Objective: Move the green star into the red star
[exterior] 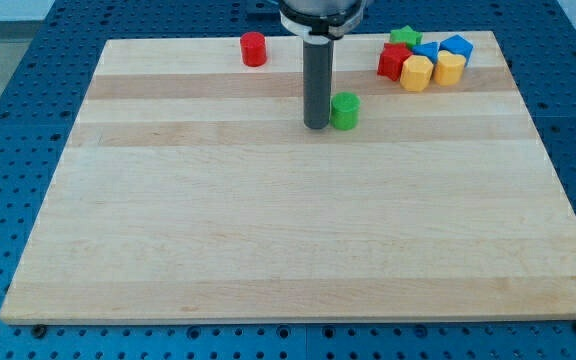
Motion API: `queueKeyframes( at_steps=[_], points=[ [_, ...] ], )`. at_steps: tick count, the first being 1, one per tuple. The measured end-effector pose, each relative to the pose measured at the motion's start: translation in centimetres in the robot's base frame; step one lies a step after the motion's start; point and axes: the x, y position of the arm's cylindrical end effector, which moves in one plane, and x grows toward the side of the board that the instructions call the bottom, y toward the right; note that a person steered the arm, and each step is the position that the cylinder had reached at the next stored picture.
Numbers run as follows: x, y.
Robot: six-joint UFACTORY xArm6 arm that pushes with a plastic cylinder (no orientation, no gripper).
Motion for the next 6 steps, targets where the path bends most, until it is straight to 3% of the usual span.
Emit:
queueKeyframes(
  at_steps=[2, 3, 6],
  points=[
    [-11.6, -0.7],
    [-17.2, 1.8],
    [-17.9, 9.8]
  ],
)
